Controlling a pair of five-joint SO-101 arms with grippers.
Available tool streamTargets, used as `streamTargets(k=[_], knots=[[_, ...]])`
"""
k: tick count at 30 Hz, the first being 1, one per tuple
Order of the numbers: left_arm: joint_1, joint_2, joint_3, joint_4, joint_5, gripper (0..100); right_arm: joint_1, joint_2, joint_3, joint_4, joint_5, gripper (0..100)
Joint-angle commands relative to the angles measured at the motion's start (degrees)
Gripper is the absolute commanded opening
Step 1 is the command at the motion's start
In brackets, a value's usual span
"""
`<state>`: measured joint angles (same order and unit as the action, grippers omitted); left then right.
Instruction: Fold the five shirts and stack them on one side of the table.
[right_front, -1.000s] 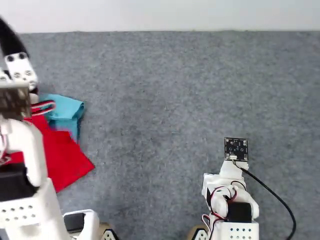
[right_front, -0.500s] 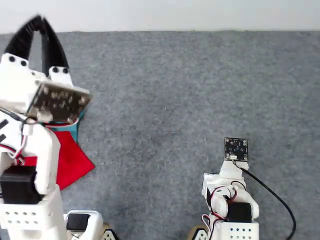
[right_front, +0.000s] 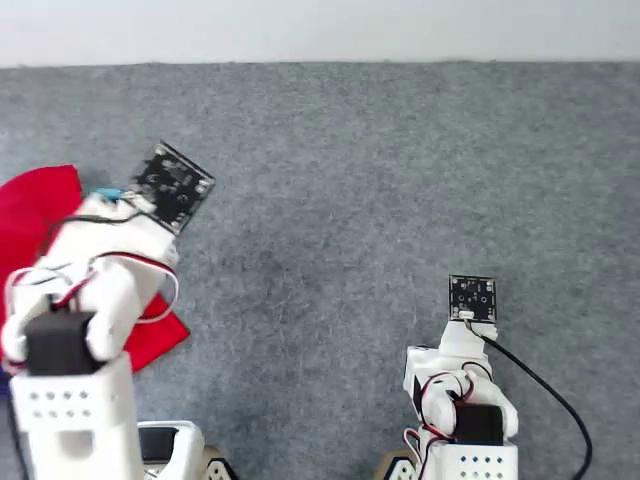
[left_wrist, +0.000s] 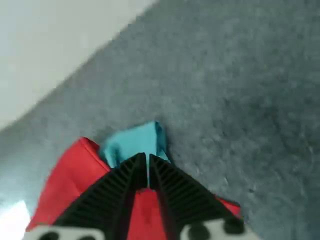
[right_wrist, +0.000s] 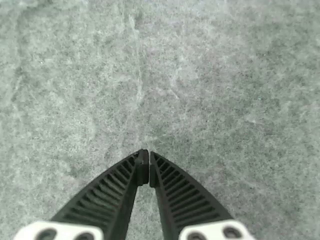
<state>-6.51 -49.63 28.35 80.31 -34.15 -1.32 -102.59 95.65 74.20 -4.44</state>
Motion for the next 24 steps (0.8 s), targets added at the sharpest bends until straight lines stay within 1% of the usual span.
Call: streamTargets(k=[1, 4, 7, 11, 13, 18, 24], knots=[[-2.11, -0.26, 9.89, -1.32, -0.35, 1, -0.13, -0.57, 0.79, 0.31, -0.26, 1.4], [-3.69, -0.26, 17.54, -4.57, -0.35, 2, -0.13, -0.57, 0.79, 0.31, -0.26, 1.4], [-3.34, -0.18, 22.99, -5.63, -0.62, 3, -0.13, -0.57, 0.79, 0.31, -0.26, 1.4], [-3.16, -0.18, 27.56, -5.54, -0.53, 15, -0.13, -0.57, 0.79, 0.31, -0.26, 1.4], [-3.16, -0.18, 28.35, -5.54, -0.44, 18, -0.13, -0.57, 0.79, 0.31, -0.26, 1.4], [-3.34, 5.98, 25.27, -5.19, -0.53, 18, -0.13, -0.57, 0.79, 0.31, -0.26, 1.4], [-5.1, 23.47, 13.93, -1.41, -0.7, 18, -0.13, -0.57, 0.79, 0.31, -0.26, 1.4]])
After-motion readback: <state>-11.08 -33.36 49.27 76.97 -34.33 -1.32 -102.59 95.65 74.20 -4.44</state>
